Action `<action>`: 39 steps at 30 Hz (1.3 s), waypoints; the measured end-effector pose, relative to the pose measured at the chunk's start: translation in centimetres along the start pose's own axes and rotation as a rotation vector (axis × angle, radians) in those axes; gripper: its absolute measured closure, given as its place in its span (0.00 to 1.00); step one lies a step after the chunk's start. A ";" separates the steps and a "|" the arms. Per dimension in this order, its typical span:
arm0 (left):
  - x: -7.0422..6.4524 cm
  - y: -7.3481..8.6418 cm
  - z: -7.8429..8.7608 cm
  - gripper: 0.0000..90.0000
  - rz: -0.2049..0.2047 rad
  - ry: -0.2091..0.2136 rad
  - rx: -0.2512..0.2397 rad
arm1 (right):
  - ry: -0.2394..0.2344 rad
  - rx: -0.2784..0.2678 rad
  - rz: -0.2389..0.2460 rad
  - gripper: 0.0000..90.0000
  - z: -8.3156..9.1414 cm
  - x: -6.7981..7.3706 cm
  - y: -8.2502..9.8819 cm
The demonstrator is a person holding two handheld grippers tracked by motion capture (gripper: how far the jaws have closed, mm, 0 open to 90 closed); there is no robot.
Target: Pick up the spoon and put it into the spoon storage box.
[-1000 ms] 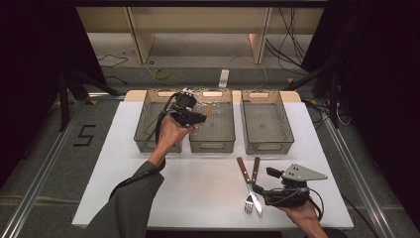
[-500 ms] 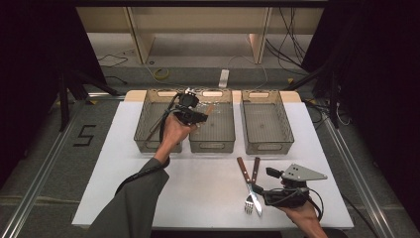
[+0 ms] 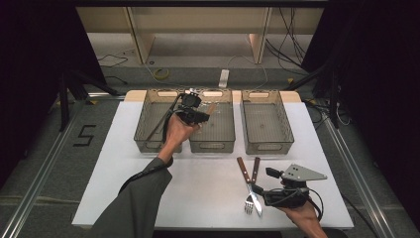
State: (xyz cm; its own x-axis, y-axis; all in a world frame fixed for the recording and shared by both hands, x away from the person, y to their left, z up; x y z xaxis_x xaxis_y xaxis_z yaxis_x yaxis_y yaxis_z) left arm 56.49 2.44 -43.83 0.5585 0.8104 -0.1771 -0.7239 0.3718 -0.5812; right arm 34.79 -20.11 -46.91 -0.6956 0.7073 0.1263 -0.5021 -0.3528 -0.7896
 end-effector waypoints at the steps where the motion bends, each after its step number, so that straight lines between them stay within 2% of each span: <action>1: 0.0 0.1 0.0 0.85 -0.004 -0.002 0.002 | 0.000 0.000 0.000 0.25 0.0 0.0 0.0; 3: 0.0 0.2 -0.3 0.85 -0.008 -0.025 0.012 | -0.001 0.001 -0.001 0.25 0.0 0.0 0.0; 6: 0.2 0.3 -0.6 0.84 0.009 -0.039 0.005 | -0.002 0.000 0.002 0.25 0.0 0.0 0.0; 7: 0.2 0.2 -0.5 0.82 0.017 -0.032 -0.006 | -0.003 -0.002 0.002 0.25 0.0 0.0 0.0; 9: 0.1 0.1 -0.3 0.72 0.038 -0.002 -0.016 | -0.001 0.000 -0.002 0.25 0.0 0.0 0.0; 15: -0.2 0.1 0.8 0.57 0.057 0.034 -0.037 | -0.001 0.001 -0.003 0.25 0.0 0.0 0.0; 18: -0.2 0.5 1.5 0.50 0.056 0.031 -0.055 | 0.001 0.000 -0.003 0.25 0.0 0.0 0.0; 21: -0.2 1.2 2.3 0.44 0.059 0.057 -0.060 | 0.002 0.001 -0.002 0.25 -0.1 0.0 0.0; 24: -0.2 2.0 3.2 0.41 0.070 0.087 -0.087 | -0.007 0.008 -0.007 0.25 -0.3 0.0 0.0; 27: 0.0 3.1 4.0 0.38 0.059 0.091 -0.082 | -0.012 0.015 0.003 0.25 -0.7 0.1 -0.1; 35: -0.3 6.2 5.7 0.29 0.031 0.141 -0.103 | -0.013 0.031 0.013 0.28 -1.4 -0.3 -0.5; 37: -0.4 6.9 5.9 0.28 0.012 0.134 -0.095 | -0.012 0.036 0.022 0.30 -1.5 -0.4 -0.6; 39: -0.5 7.3 6.4 0.27 -0.001 0.132 -0.121 | -0.018 0.040 0.025 0.32 -1.7 -0.5 -0.8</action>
State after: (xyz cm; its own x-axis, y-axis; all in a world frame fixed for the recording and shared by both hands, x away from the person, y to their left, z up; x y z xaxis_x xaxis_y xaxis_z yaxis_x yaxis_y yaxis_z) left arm 48.37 7.66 -42.91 0.6137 0.7402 -0.2747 -0.6733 0.3090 -0.6717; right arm 36.41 -19.20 -47.38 -0.7170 0.6869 0.1183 -0.5048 -0.3948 -0.7677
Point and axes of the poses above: each handheld gripper's, and its own axes: z roughly backward along the jaws, y roughly out of its underside, x roughly to its left, the point moved 7 cm from there along -z, roughly forward along the jaws, and after that the axes turned 9 degrees about x, right-handed, at the moved point
